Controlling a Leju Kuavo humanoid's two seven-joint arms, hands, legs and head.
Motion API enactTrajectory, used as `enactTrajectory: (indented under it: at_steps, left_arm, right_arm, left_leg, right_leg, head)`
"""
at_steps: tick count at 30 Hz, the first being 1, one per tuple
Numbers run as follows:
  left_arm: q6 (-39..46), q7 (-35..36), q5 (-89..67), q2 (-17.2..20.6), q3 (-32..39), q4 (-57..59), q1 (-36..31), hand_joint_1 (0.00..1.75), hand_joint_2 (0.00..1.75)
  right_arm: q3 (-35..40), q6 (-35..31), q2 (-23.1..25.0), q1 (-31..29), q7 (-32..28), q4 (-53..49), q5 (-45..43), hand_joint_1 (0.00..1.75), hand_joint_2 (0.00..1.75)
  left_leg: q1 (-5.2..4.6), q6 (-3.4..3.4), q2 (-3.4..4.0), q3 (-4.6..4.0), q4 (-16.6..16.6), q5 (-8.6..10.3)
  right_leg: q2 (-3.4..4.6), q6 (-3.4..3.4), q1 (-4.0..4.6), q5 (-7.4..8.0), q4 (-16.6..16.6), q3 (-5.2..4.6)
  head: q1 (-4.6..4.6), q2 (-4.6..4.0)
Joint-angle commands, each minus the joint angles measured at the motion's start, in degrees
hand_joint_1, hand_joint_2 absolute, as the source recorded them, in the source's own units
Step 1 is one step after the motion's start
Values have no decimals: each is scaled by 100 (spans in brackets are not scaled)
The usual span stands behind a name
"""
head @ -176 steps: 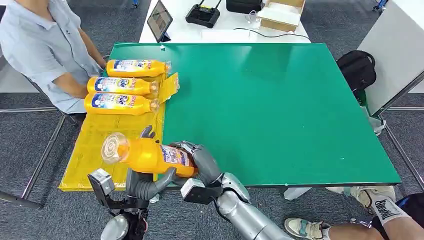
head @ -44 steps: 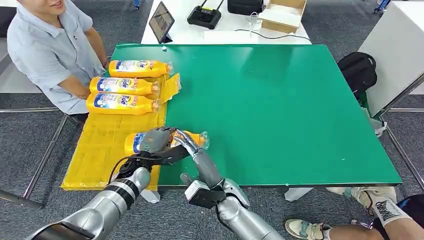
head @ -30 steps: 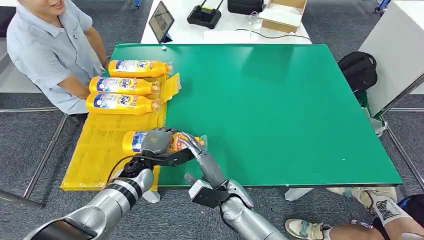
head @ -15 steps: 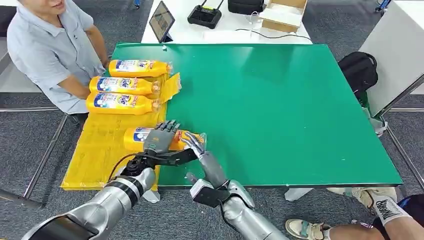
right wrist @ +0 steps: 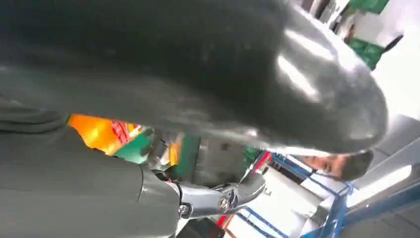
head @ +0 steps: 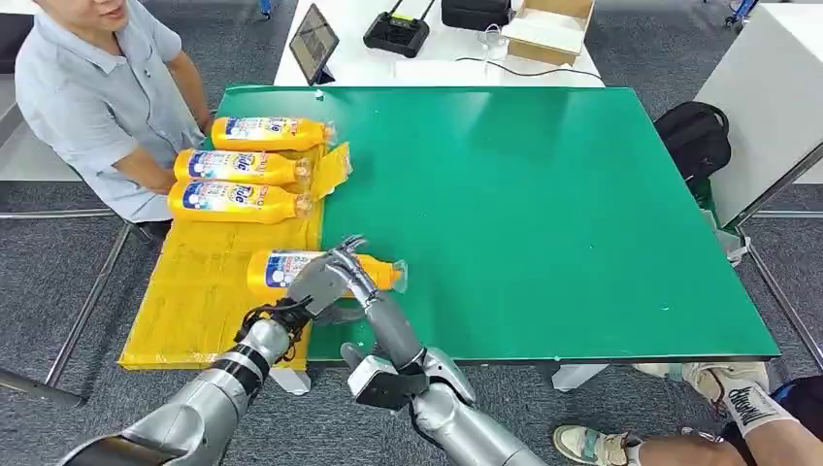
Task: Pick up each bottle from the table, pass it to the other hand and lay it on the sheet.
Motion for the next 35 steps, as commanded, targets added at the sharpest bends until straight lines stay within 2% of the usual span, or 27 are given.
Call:
enactTrajectory:
  at_steps: [1, 5, 7, 8, 11, 12, 14, 17, 18, 19, 21, 26, 29, 31, 35]
  left_arm:
    - [64, -378, 1256, -194, 779, -1484, 736, 0, 175]
    - [349, -378, 2295, -144, 640, -2965, 1407, 0, 175]
    - [492, -378, 2587, -104, 538, -3379, 1556, 0, 175]
    - [508, -378, 2623, -97, 521, -3440, 1579, 0, 175]
    - [513, -378, 3027, -124, 503, -3778, 1717, 0, 175]
    - [488, -378, 3152, -131, 475, -3861, 1764, 0, 175]
    - [447, -345, 3507, -158, 440, -4030, 1882, 0, 175]
    - [371, -237, 3983, -207, 409, -4387, 2159, 0, 175]
    - [355, -174, 4179, -197, 391, -4551, 2280, 0, 175]
    - [373, -167, 4220, -190, 390, -4625, 2346, 0, 175]
    - [523, -190, 4215, -162, 404, -4850, 2540, 0, 175]
    - [523, -190, 4215, -162, 404, -4850, 2540, 0, 175]
    - [740, -207, 4140, -130, 502, -5105, 2815, 0, 175]
    - [741, -207, 4139, -136, 529, -5239, 2936, 0, 175]
    - [860, -279, 3872, -137, 435, -5762, 3384, 0, 175]
  right_arm:
    - [355, -111, -165, -70, -190, -31, -71, 0, 0]
    - [371, -146, -127, -85, -190, -10, -72, 0, 0]
    - [379, -152, -111, -100, -190, -1, -77, 0, 0]
    - [381, -152, -110, -102, -190, -2, -78, 0, 0]
    - [400, -290, -158, -49, -190, -195, -83, 0, 0]
    - [391, -386, -186, -12, -190, -306, -94, 0, 0]
    - [322, -666, -295, 163, -190, -844, -253, 0, 0]
    - [194, -1424, -539, 493, -190, -1852, -226, 0, 0]
    - [106, -1917, -596, 643, -190, -2253, -186, 0, 175]
    - [51, -2117, -627, 723, -190, -2442, -195, 0, 175]
    - [-148, -2302, -678, 936, -190, -2747, -195, 0, 175]
    - [-148, -2302, -678, 936, -190, -2747, -195, 0, 175]
    - [-1270, -2378, -228, 1552, -190, -3503, 684, 0, 175]
    - [-1684, -2378, -61, 1762, -190, -3942, 1259, 0, 175]
    - [-2564, -2378, 290, 2049, -190, -4697, 1505, 0, 175]
  left_leg:
    - [2, 4, 10, 15, -2, -10]
    - [10, 10, 28, 54, 0, -35]
    - [6, 10, 35, 40, 1, -31]
    - [5, 5, 31, -1, 2, -13]
    - [7, 7, 23, 8, 6, -23]
    - [5, 5, 24, -10, 4, -16]
    - [6, 8, 25, 12, 6, -26]
    - [6, 6, 17, -11, 3, -16]
    - [7, 7, 12, -1, 5, -21]
    - [3, 5, 12, -16, 1, -12]
    - [5, 9, 16, 7, 6, -28]
    - [3, 3, 12, -17, 0, -13]
    - [2, 1, 11, -21, -2, -12]
    - [3, 3, 9, -8, 3, -22]
    - [2, 3, 16, -13, 4, -24]
  right_leg:
    - [1, -16, 6, -8, -4, 14]
    - [12, -37, 19, -25, -7, 51]
    - [17, -27, 14, -21, -5, 31]
    - [16, -14, 9, -5, -1, -9]
    - [13, -21, 13, -17, 2, 5]
    - [18, -15, 9, -9, 1, -14]
    - [16, -23, 12, -19, 1, 8]
    - [10, -15, 9, -12, -2, -13]
    - [3, -19, 11, -18, -2, -1]
    - [7, -11, 6, -9, -3, -18]
    - [6, -20, 10, -24, -2, 5]
    - [5, -13, 6, -10, -4, -20]
    - [5, -13, 5, -9, -4, -26]
    - [1, -19, 7, -21, 1, -13]
    - [9, -17, 6, -19, 2, -18]
  head:
    - [-2, 0]
    - [0, 0]
    - [2, 0]
    - [-2, 0]
    - [2, 0]
    - [0, 0]
    - [2, 0]
    - [2, 0]
    - [2, 0]
    - [2, 0]
    - [2, 0]
    - [0, 0]
    - [0, 0]
    - [-2, 0]
    - [-2, 0]
